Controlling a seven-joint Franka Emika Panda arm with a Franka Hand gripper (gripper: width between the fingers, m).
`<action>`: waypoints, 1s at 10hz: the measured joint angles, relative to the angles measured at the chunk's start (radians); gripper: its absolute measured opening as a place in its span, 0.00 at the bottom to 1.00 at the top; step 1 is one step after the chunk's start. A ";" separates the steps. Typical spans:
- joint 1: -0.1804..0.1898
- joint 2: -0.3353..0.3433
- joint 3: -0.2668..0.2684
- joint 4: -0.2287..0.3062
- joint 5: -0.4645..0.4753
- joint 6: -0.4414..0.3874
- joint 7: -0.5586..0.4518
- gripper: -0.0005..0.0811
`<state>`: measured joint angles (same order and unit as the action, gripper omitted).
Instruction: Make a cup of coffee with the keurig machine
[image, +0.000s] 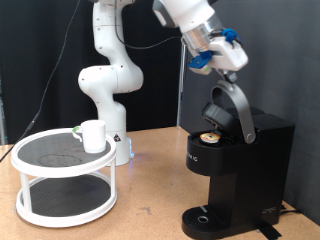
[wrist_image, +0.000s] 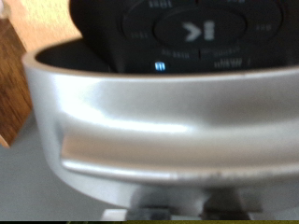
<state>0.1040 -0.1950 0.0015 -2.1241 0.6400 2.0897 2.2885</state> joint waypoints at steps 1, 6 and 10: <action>-0.015 0.000 -0.008 -0.010 -0.023 -0.001 0.000 0.01; -0.059 0.017 -0.047 -0.065 -0.069 0.003 -0.048 0.01; -0.079 0.054 -0.056 -0.097 -0.087 0.043 -0.074 0.01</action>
<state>0.0250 -0.1414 -0.0549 -2.2208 0.5530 2.1326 2.2140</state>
